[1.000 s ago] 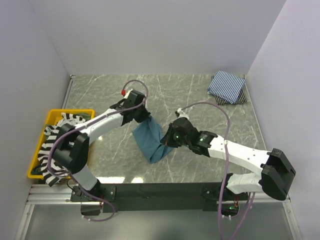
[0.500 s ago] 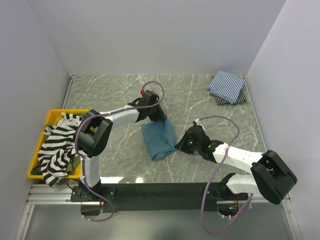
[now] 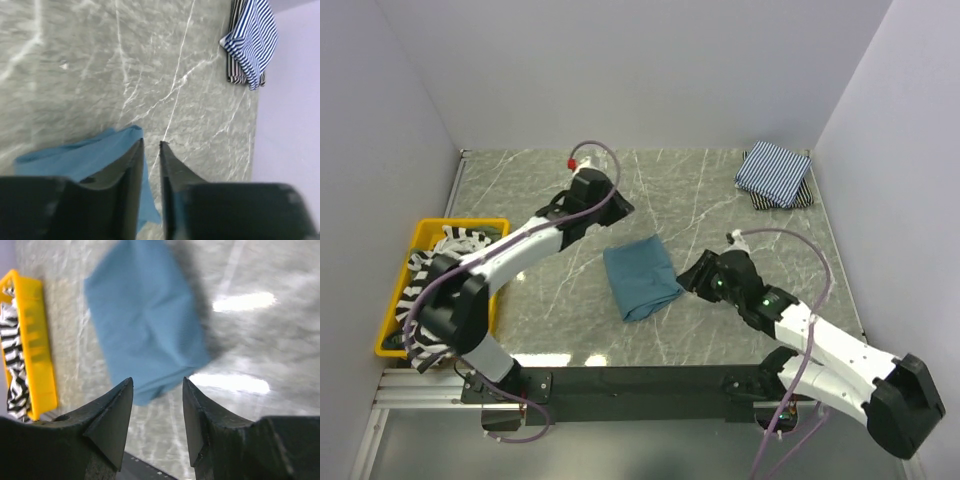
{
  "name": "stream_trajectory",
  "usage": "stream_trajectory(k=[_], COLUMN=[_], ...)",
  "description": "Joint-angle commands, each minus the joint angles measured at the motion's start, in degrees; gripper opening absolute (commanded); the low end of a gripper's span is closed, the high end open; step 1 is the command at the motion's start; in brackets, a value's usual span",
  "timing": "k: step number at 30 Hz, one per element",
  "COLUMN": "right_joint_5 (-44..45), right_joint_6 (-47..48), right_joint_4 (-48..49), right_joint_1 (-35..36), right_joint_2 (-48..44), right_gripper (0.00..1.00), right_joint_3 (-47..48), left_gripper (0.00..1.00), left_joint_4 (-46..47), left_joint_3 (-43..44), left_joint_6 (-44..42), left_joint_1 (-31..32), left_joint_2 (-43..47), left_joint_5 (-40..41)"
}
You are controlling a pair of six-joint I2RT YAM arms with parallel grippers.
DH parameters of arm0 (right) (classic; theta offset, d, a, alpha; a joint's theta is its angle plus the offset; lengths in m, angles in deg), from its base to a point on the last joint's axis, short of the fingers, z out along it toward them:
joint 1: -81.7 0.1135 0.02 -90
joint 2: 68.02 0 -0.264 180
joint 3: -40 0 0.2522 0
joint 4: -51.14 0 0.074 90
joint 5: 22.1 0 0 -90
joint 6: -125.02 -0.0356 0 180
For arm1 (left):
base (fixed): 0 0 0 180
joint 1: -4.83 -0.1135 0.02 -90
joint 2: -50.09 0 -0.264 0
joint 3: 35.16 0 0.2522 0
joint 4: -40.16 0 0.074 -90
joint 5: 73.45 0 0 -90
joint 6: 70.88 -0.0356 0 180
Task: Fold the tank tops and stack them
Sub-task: Fold the tank top
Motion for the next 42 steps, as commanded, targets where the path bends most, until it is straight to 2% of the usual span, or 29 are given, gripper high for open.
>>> stream_trajectory(k=[1, 2, 5, 8, 11, 16, 19, 27, 30, 33, 36, 38, 39, 42], right_joint_5=[1.05, 0.88, -2.36, -3.94, -5.09, -8.35, -8.35, -7.56, -5.80, -5.88, -6.23, -7.20, -7.90, -11.76], right_joint_6=[4.42, 6.17, 9.51, 11.10, 10.24, 7.51, 6.89, 5.48, 6.01, 6.80, 8.73, 10.31, 10.84, 12.16], right_joint_4=[-2.07, -2.42, -0.76, 0.47, 3.01, 7.94, 9.53, 7.08, 3.12, 0.92, 0.65, 1.78, 2.84, 5.39], right_joint_1=[3.97, 4.42, 4.43, 3.99, 1.63, -3.92, -4.63, -5.15, -5.24, -5.07, -5.07, -5.15, -5.07, -5.33], right_joint_2=[5.05, 9.77, 18.57, 25.70, 29.41, 29.42, 28.81, 21.96, 16.95, 12.82, 14.21, 18.40, 20.26, 29.57], right_gripper=[0.51, 0.50, 0.49, 0.47, 0.46, 0.46, 0.46, 0.46, 0.46, 0.47, 0.48, 0.48, 0.48, 0.46], right_joint_3=[8.84, 10.44, 15.01, 17.48, 14.86, 4.67, 2.90, 0.35, 1.22, 4.47, 9.82, 14.39, 15.71, 21.60], left_gripper=[0.22, 0.20, 0.16, 0.15, 0.16, 0.16, 0.18, 0.37, 0.38, 0.34, 0.27, 0.24, 0.17, 0.05], left_joint_4=[-5.50, -3.58, -0.76, 2.14, 2.59, 2.50, 3.12, 8.46, 7.61, 7.95, 10.32, 11.73, 12.34, 15.41], left_joint_3=[-5.38, -9.93, -16.54, -18.67, -16.66, -14.63, -15.07, -18.41, -18.76, -20.25, -22.10, -22.98, -23.42, -26.05], left_joint_6=[2.23, 2.93, 4.96, 4.70, 3.73, 3.82, 4.17, 2.94, 2.41, 3.02, 4.43, 5.75, 6.19, 8.65], left_joint_1=[-0.21, -0.12, 1.46, 3.74, 6.29, 9.63, 11.21, 12.62, 13.41, 13.68, 14.20, 14.99, 15.17, 15.79], left_joint_2=[6.44, 7.50, 9.89, 8.49, 5.06, -0.48, -1.19, 2.24, 4.78, 5.75, 6.20, 5.85, 5.76, 5.93], left_joint_5=[4.70, 3.38, 1.17, -1.63, -1.91, -3.40, -3.84, -7.18, -7.19, -7.53, -8.76, -9.12, -9.64, -10.52])
